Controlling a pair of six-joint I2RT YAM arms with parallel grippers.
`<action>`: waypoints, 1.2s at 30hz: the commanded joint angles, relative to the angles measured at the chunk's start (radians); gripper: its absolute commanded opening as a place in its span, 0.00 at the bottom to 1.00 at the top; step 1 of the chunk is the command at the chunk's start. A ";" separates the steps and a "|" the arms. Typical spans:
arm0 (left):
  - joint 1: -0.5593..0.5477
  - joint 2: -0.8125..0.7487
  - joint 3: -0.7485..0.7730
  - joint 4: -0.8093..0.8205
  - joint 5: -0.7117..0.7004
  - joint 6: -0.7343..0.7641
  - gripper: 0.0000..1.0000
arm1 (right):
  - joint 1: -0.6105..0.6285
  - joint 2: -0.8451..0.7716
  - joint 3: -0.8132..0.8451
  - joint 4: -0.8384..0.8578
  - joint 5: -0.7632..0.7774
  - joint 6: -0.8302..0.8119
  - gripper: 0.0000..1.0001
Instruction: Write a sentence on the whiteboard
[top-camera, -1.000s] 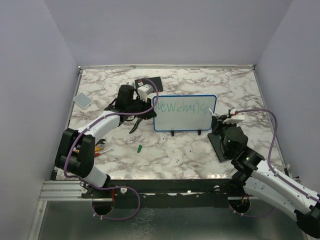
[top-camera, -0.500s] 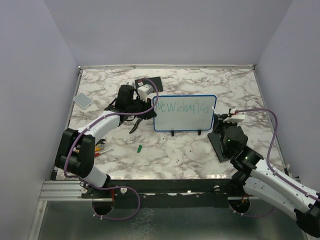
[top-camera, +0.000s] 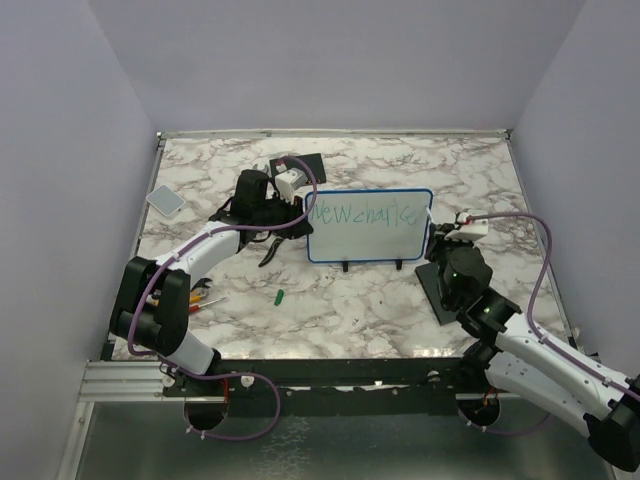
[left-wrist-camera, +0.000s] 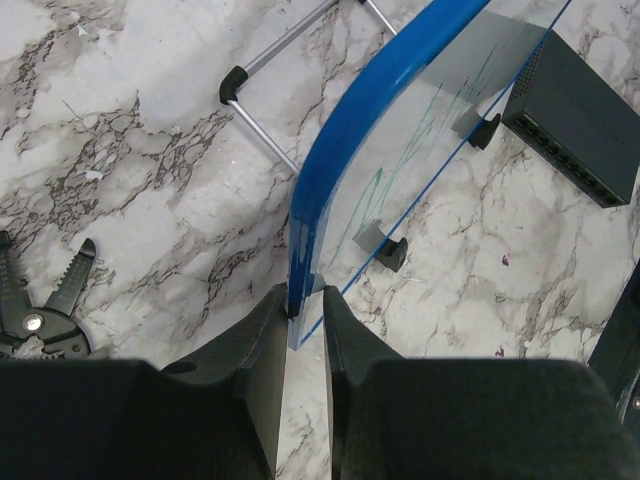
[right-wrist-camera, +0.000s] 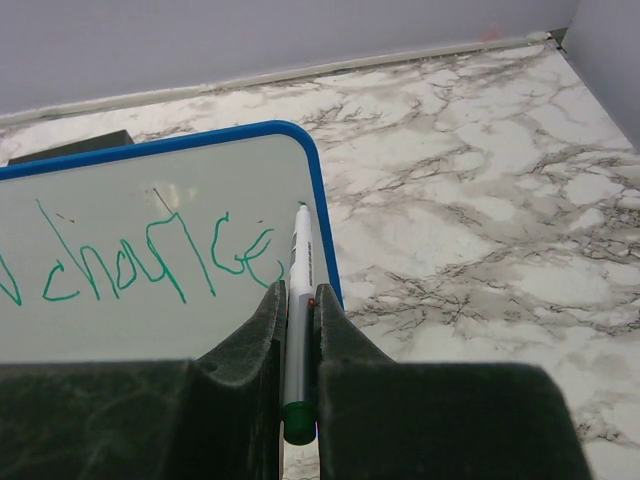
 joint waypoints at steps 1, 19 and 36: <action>-0.006 -0.029 0.017 0.007 -0.003 0.005 0.21 | -0.017 0.020 0.028 0.037 -0.003 -0.013 0.01; -0.006 -0.027 0.018 0.007 -0.006 0.008 0.21 | -0.020 0.054 0.032 -0.047 -0.098 0.040 0.01; -0.006 -0.031 0.017 0.007 -0.006 0.008 0.21 | -0.020 0.046 0.032 -0.160 0.016 0.135 0.01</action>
